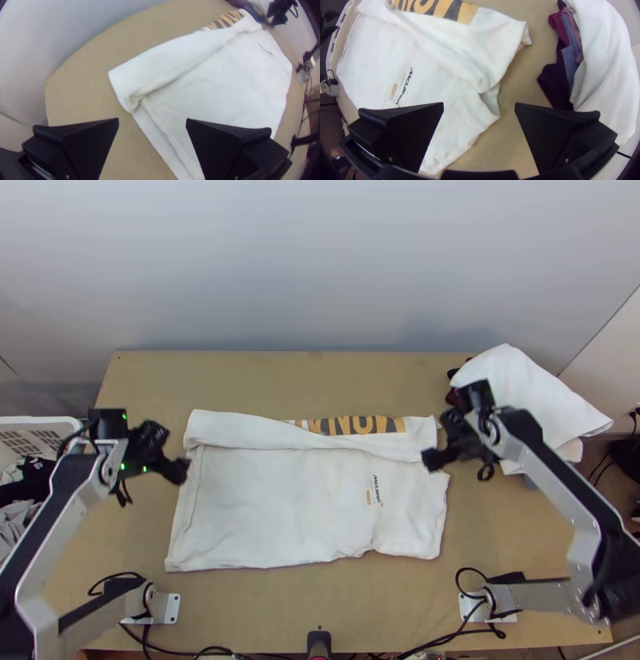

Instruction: Fold the t-shirt

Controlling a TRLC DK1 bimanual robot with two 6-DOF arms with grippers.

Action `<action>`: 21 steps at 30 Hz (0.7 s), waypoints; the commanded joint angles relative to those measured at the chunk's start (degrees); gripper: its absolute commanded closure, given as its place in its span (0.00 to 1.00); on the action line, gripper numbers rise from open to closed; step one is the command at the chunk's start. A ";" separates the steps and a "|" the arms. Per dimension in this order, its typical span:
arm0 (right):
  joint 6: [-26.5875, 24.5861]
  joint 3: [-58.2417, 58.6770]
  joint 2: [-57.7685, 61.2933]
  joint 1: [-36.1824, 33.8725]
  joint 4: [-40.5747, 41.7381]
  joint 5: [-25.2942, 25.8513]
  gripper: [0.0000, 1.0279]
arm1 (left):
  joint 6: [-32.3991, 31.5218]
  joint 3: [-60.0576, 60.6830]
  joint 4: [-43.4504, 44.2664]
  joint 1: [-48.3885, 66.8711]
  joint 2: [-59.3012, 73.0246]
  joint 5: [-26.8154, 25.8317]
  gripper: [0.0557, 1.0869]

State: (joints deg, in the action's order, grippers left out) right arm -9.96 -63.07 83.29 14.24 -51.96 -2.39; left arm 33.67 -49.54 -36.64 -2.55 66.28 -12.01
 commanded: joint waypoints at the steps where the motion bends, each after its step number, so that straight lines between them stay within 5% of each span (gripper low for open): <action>1: -1.29 9.89 -9.72 6.06 -2.70 0.02 0.04 | 7.90 3.75 -12.05 8.79 -10.82 -0.38 0.05; 9: -0.15 12.09 -18.33 12.22 -9.03 -0.07 0.04 | 5.97 3.57 -21.28 28.74 -12.23 0.41 0.05; 12: -0.15 12.79 -19.04 14.94 -12.02 -0.07 0.04 | 4.21 7.00 -21.72 38.05 -13.81 4.36 0.05; 21: -3.49 18.16 -22.38 22.06 -14.92 0.02 0.05 | 2.54 12.01 -22.77 46.05 -12.76 5.86 0.05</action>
State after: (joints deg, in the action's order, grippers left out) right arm -11.33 -48.18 63.92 31.14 -64.20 -2.39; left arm 37.06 -41.21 -57.93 36.27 53.43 -7.77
